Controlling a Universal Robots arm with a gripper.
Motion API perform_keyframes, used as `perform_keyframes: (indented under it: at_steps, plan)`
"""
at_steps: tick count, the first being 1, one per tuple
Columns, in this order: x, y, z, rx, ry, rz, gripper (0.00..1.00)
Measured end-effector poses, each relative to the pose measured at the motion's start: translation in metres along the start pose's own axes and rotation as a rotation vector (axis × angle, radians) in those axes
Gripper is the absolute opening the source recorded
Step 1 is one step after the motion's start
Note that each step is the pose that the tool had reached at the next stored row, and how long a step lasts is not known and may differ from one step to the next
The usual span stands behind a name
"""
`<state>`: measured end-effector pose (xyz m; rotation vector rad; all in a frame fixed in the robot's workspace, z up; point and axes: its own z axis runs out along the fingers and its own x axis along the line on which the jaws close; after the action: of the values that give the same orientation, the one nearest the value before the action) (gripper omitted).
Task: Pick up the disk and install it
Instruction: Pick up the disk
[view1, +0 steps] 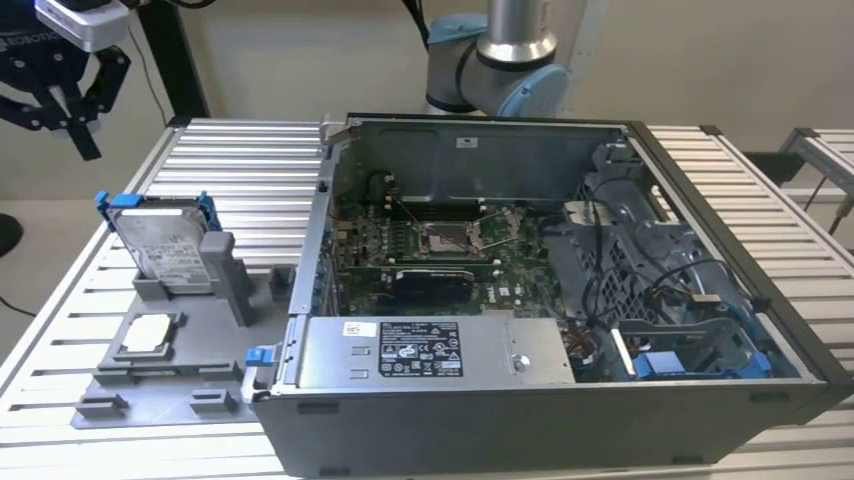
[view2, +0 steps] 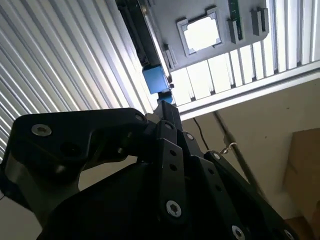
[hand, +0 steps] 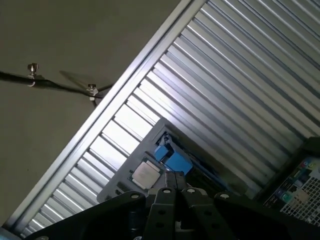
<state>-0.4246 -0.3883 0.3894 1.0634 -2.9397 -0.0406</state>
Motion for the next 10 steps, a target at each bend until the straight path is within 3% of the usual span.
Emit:
perform_keyframes:
  at_steps: [10]
  plan:
    - [0.0,-0.0001,0.0,0.0061,-0.0014,-0.157,0.0]
